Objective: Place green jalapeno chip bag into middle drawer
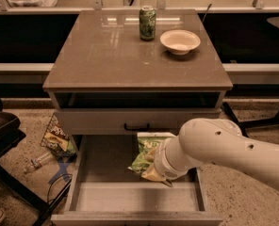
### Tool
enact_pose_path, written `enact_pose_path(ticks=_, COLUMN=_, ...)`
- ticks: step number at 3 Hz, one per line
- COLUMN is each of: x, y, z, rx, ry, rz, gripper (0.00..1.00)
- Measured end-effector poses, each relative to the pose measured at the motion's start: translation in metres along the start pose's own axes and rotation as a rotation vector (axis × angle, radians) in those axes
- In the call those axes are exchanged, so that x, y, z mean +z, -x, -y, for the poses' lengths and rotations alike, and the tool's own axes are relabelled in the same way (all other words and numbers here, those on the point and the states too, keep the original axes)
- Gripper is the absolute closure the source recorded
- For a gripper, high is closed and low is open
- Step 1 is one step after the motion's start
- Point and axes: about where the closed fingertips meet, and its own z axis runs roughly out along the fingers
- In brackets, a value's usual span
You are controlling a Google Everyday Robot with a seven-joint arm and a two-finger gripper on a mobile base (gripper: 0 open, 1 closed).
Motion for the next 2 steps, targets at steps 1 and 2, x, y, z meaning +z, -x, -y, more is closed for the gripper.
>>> enact_pose_path(ticks=1, x=0.042, y=-0.007, z=0.000, rx=-0.009, ry=0.030, rz=-0.006, gripper=1.00)
enact_pose_path(ticks=2, x=0.092, y=-0.009, z=0.004, rx=-0.026, ry=0.052, rz=0.018, gripper=1.00)
